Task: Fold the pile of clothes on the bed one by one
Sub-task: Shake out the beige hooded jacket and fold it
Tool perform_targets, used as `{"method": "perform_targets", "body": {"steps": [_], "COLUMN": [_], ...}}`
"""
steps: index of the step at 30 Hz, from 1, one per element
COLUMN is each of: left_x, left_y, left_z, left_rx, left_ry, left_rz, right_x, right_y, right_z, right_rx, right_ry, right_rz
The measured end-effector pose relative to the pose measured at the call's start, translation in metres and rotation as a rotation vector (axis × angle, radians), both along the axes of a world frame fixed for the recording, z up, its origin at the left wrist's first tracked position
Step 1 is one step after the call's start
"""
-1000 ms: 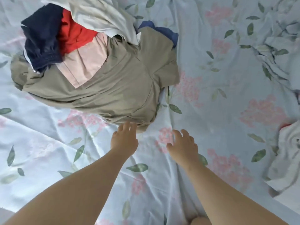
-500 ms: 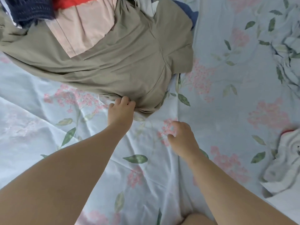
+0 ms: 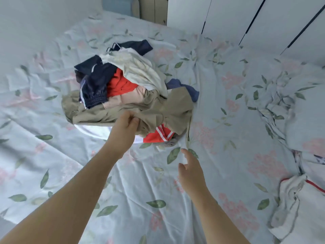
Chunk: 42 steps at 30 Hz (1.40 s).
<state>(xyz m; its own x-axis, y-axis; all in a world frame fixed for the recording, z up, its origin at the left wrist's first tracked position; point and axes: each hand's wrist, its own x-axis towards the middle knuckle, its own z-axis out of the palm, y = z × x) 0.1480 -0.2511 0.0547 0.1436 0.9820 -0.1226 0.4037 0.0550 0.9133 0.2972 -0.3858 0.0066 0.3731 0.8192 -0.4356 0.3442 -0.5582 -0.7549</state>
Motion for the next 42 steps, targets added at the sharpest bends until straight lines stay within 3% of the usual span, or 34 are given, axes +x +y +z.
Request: {"method": "perform_targets", "body": {"steps": [4, 11, 16, 21, 26, 29, 31, 34, 36, 42], "left_x": [-0.019, -0.043, -0.056, -0.072, -0.068, -0.053, -0.036, -0.006, 0.007, 0.029], "left_y": [-0.014, -0.056, -0.079, -0.069, -0.070, -0.083, -0.095, -0.105, -0.105, -0.100], "left_z": [0.072, 0.152, 0.183, 0.156, 0.084, 0.072, 0.080, 0.078, 0.082, 0.102], "left_rx": [0.106, 0.057, 0.080, 0.011, -0.076, 0.033, 0.092, 0.030, -0.077, -0.125], "left_ry": [-0.142, -0.470, -0.616, -0.482, -0.201, -0.066, -0.158, 0.056, 0.063, -0.102], "left_rz": [0.054, 0.034, -0.023, 0.107, 0.273, 0.054, -0.329, -0.890, -0.952, -0.847], "right_x": [-0.010, -0.033, -0.052, -0.041, -0.008, 0.002, 0.006, 0.010, 0.017, 0.046], "right_y": [0.000, -0.004, -0.016, -0.047, -0.076, -0.080, -0.079, -0.077, -0.080, -0.091], "right_z": [0.051, 0.085, 0.087, 0.098, 0.131, 0.148, 0.161, 0.181, 0.192, 0.201], "right_rx": [0.144, 0.312, 0.293, 0.134, -0.088, 0.012, 0.100, 0.155, 0.206, 0.282], "right_ry": [0.002, 0.013, -0.109, -0.158, 0.038, 0.185, 0.270, 0.291, 0.238, -0.028], "right_rz": [-0.026, 0.023, 0.093, 0.194, 0.261, 0.133, 0.060, 0.108, 0.120, -0.010]}}
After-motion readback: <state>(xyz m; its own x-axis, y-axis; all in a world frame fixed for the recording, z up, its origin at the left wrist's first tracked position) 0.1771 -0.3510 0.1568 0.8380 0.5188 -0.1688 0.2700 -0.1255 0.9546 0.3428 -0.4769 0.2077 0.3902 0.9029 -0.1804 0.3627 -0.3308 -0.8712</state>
